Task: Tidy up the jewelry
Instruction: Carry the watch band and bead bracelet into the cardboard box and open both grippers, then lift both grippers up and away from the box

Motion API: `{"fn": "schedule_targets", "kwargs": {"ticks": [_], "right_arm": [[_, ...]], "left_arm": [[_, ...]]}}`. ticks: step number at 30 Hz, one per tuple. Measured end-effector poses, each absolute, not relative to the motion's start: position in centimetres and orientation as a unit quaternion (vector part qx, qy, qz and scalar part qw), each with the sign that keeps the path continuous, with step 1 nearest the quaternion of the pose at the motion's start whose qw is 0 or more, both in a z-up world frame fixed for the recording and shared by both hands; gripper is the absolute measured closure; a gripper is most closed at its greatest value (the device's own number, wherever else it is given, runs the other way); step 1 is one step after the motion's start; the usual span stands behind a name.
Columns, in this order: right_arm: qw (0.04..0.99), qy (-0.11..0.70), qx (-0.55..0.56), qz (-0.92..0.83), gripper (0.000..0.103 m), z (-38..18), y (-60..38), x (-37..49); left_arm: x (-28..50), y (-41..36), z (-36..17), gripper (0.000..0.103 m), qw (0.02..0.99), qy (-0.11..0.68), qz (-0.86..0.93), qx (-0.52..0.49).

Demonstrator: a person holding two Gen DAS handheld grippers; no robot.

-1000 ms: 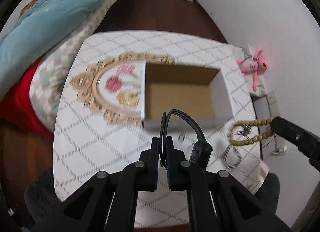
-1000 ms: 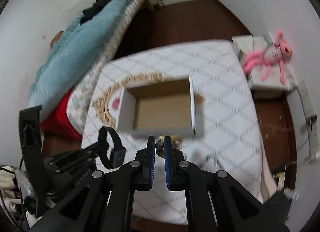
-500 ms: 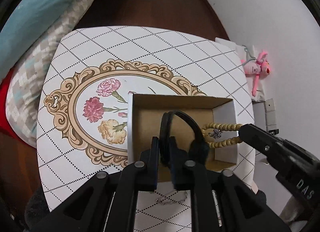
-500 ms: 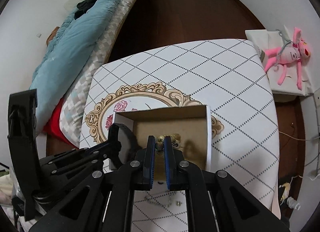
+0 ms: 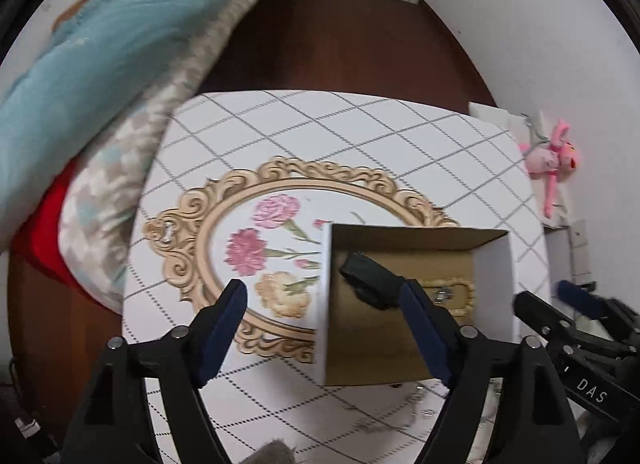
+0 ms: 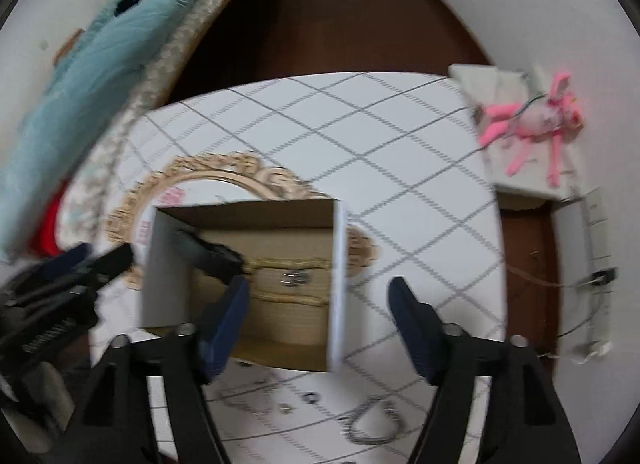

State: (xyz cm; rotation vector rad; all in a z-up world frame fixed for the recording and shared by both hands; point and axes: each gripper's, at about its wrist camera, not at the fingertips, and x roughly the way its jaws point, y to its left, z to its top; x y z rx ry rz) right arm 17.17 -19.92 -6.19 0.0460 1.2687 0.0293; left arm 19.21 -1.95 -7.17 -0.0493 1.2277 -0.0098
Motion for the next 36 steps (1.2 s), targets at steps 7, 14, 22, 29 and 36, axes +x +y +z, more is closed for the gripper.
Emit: {"fn": "schedule_targets", "kwargs": {"ticks": [7, 14, 22, 29, 36], "right_arm": [[0.807, 0.588, -0.039, -0.029, 0.003, -8.6, -19.6, 15.3], [0.811, 0.583, -0.043, -0.041, 0.003, -9.3, -19.5, 14.3], [0.829, 0.554, -0.044, -0.055, 0.003, -6.8, -19.9, 12.6], [0.854, 0.515, -0.038, -0.058, 0.003, -2.6, -19.8, 9.6], [0.874, 0.482, -0.03, -0.056, 0.003, 1.3, -19.4, 6.6]], "left_arm": [[17.2, -1.9, -10.0, 0.0, 0.818, 0.576, 0.006, -0.006], [15.9, -2.2, -10.9, 0.0, 0.819, 0.574, 0.012, -0.004], [14.2, -2.4, -8.6, 0.0, 0.836, 0.549, 0.023, 0.002], [11.9, -2.5, -5.0, 0.0, 0.857, 0.515, 0.023, 0.003], [8.7, -2.7, -1.5, 0.0, 0.874, 0.485, 0.016, 0.001]]}}
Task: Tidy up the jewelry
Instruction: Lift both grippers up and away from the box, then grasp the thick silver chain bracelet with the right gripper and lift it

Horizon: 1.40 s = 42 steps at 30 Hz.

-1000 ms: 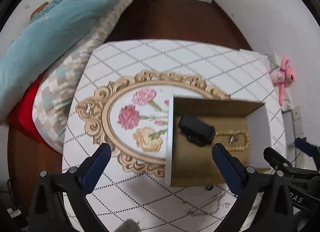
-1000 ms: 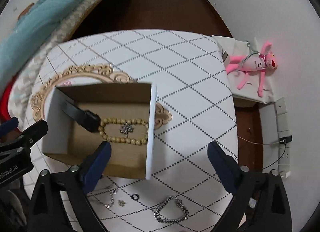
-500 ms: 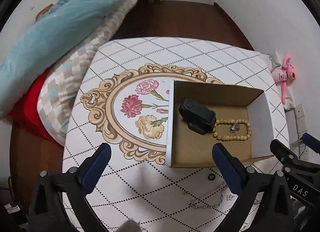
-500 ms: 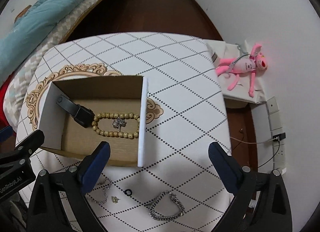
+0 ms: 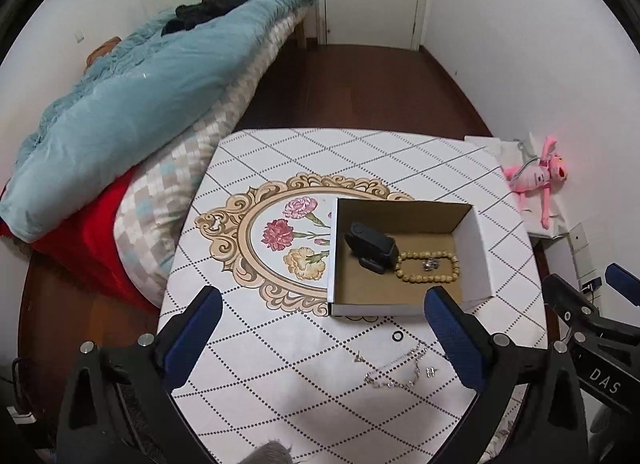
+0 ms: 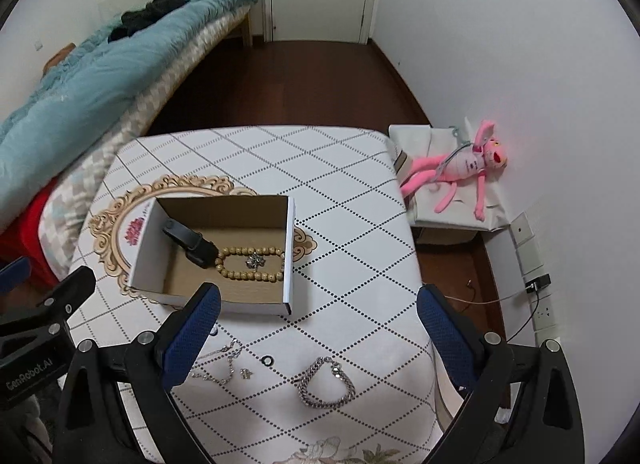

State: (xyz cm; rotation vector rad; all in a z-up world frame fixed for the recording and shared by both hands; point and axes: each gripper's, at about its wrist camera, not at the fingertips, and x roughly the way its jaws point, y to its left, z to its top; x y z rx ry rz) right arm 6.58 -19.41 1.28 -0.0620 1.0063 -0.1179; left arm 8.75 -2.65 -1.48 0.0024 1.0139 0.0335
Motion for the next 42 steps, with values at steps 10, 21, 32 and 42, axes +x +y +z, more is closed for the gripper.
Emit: {"fn": "schedule_targets", "kwargs": {"ticks": [10, 21, 32, 42], "right_arm": [[0.884, 0.466, 0.014, -0.039, 0.003, 3.1, -19.9, 2.6], [0.819, 0.561, 0.067, -0.097, 0.016, -8.6, -25.9, 1.7], [0.796, 0.593, 0.051, -0.111, 0.048, -15.7, -26.5, 1.5], [0.803, 0.584, 0.068, -0.101, 0.095, -15.3, -26.5, 2.0]], "left_arm": [[6.3, -2.7, 0.1, 0.0, 0.884, 0.467, 0.022, -0.001], [4.7, -1.1, -9.8, 0.0, 0.843, 0.536, 0.05, 0.002], [4.2, -0.7, -16.2, 0.015, 0.808, 0.589, 0.02, -0.013], [5.5, -3.8, -17.4, 0.023, 0.79, 0.609, -0.051, -0.049]]}}
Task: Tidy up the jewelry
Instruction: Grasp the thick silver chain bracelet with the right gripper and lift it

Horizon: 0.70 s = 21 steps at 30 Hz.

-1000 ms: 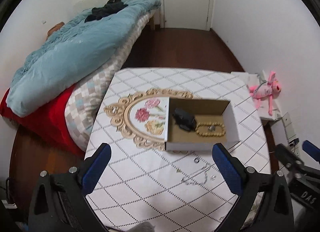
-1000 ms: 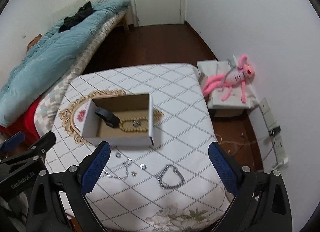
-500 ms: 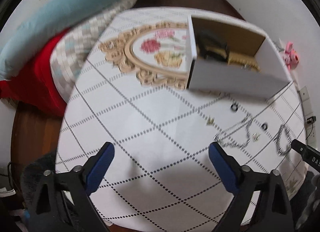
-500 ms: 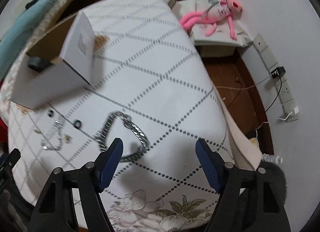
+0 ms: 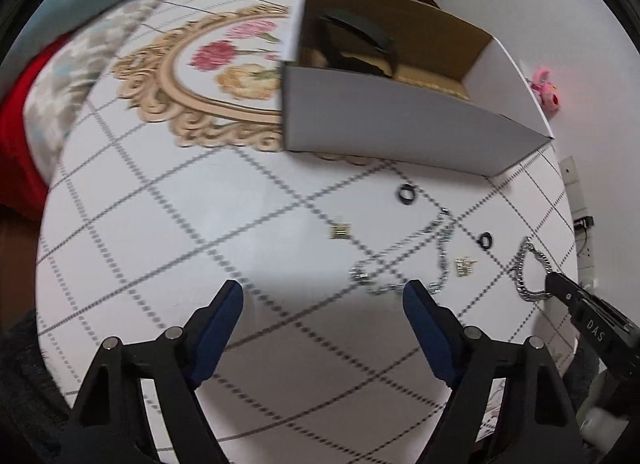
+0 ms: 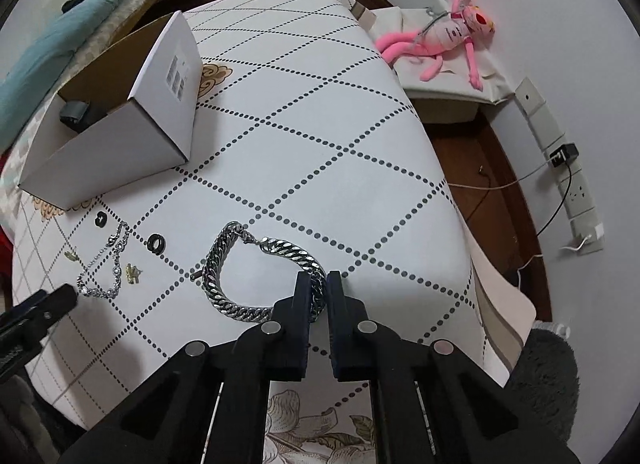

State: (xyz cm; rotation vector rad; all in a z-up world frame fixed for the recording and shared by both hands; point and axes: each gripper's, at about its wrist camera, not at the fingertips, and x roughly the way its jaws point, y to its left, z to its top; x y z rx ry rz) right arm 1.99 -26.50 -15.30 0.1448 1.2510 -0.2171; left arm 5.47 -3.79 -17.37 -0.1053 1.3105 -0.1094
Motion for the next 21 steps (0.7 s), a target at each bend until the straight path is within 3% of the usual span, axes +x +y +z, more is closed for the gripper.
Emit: {"fn": "schedule_targets", "kwargs": {"ticks": [4, 9, 10, 15, 21], "right_arm": [[0.801, 0.586, 0.069, -0.102, 0.095, -15.3, -26.5, 1.9], [0.8, 0.587, 0.073, -0.101, 0.095, -15.3, -26.2, 1.7], [0.802, 0.585, 0.075, -0.097, 0.095, -15.3, -26.2, 1.7], [0.802, 0.583, 0.091, -0.086, 0.095, -15.0, -26.3, 1.3], [0.809, 0.572, 0.122, -0.055, 0.095, -13.5, -26.1, 0.8]], "left_arm": [[5.9, -5.2, -17.9, 0.033, 0.793, 0.608, -0.044, -0.018], [5.9, -6.6, -17.6, 0.088, 0.805, 0.591, -0.042, 0.031], [5.7, -6.9, -17.6, 0.096, 0.805, 0.59, -0.049, 0.034], [5.3, -5.7, -17.3, 0.102, 0.801, 0.596, -0.058, 0.01], [3.9, -3.6, -14.9, 0.102, 0.806, 0.589, -0.06, -0.026]]}}
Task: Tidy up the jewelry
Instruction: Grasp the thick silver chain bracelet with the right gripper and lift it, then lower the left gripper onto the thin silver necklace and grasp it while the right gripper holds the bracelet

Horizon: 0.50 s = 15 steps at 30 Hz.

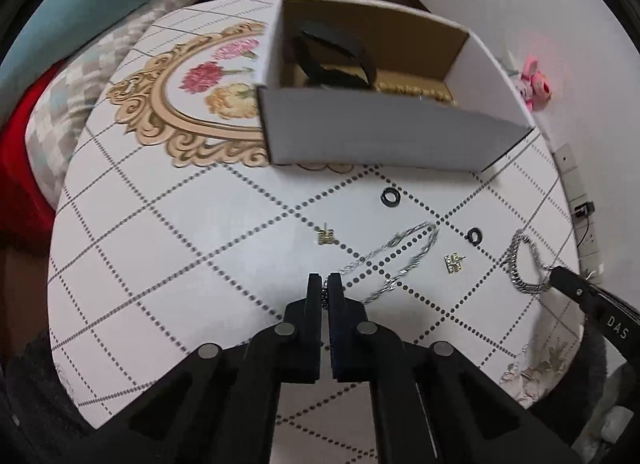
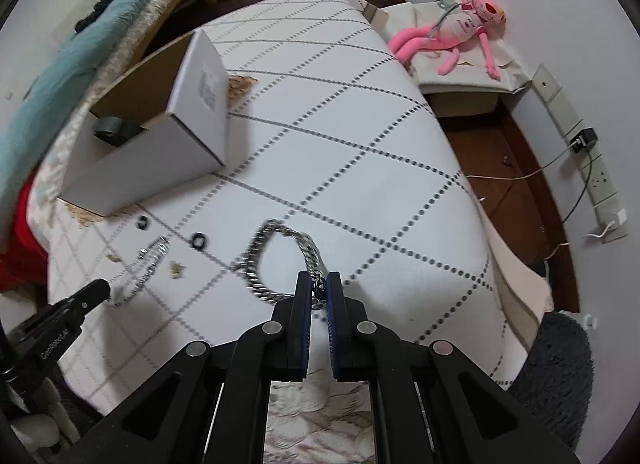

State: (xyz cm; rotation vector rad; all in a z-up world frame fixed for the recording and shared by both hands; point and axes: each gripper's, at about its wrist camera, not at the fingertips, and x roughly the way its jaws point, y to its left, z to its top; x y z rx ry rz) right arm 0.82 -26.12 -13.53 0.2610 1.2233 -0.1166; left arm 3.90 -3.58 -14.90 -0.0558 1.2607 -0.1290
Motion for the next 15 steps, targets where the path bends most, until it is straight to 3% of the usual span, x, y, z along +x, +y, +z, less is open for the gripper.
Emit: {"fn": "schedule_targets", "kwargs": {"ticks": [15], "right_arm": [[0.829, 0.531, 0.17, 0.032, 0.098, -7.8, -24.2, 2.1]], "left_arm": [[5.3, -3.1, -7.7, 0.102, 0.839, 0.533, -0.093, -0.054]]}}
